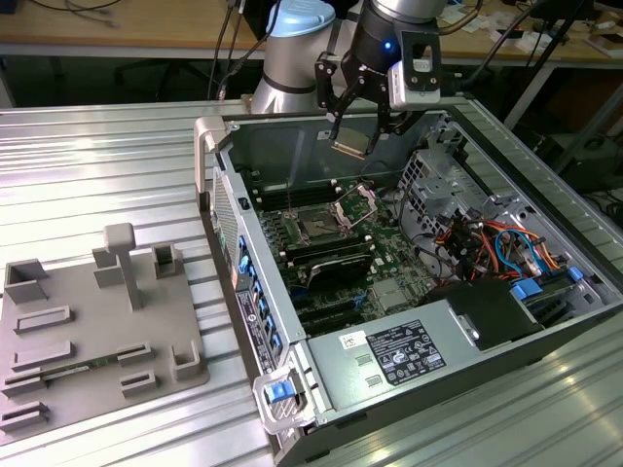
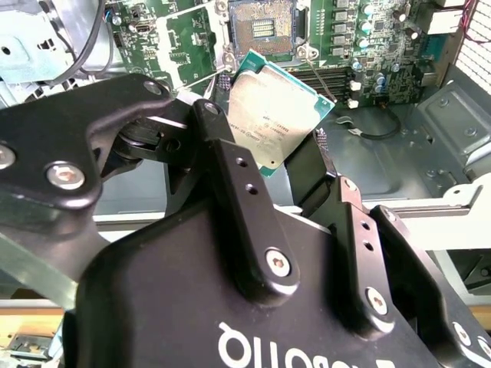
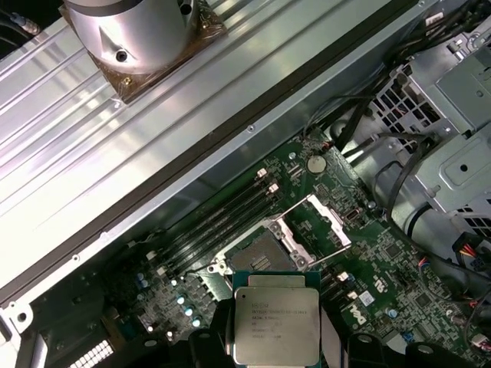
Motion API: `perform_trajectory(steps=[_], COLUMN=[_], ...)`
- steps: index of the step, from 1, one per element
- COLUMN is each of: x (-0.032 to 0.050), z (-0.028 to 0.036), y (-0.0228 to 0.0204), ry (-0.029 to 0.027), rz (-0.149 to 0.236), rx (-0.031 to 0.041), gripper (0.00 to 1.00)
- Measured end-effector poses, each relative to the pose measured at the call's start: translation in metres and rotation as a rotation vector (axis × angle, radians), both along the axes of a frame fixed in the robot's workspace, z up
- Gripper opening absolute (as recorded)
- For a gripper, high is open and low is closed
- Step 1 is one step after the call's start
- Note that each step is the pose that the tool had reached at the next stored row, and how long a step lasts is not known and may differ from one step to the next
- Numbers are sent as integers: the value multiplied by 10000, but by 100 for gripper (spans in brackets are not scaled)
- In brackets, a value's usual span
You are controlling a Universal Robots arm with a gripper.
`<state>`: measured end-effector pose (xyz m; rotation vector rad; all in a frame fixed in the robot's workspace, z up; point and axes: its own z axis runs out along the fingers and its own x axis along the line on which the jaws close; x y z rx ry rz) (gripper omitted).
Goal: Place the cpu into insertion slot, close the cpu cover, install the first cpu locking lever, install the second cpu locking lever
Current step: 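Place the cpu into insertion slot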
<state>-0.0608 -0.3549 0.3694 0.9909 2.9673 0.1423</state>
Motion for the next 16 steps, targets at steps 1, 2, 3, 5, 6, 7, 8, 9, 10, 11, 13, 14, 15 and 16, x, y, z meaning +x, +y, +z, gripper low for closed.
perform_trajectory(steps=[1, 2, 3, 5, 6, 7, 8, 9, 10, 11, 13, 14, 15, 16], x=[0, -1, -1, -3, -4, -5, -6, -7, -8, -9, -11, -12, -13, -14], z=[0, 0, 0, 0, -1, -1, 0, 0, 0, -1, -1, -1, -1, -1], y=[0, 0, 0, 0, 0, 0, 0, 0, 0, 0, 0, 0, 0, 0], ry=[0, 0, 0, 0, -1, 0, 0, 0, 0, 0, 0, 0, 0, 0], rz=[-23, -46, -68, -126, -149, -174, -210, -232, -253, -284, -338, -361, -383, -420], rx=[0, 0, -1, 0, 0, 0, -1, 0, 0, 0, 0, 0, -1, 0], gripper=[55, 55, 55, 55, 55, 55, 55, 55, 55, 55, 55, 55, 55, 55])
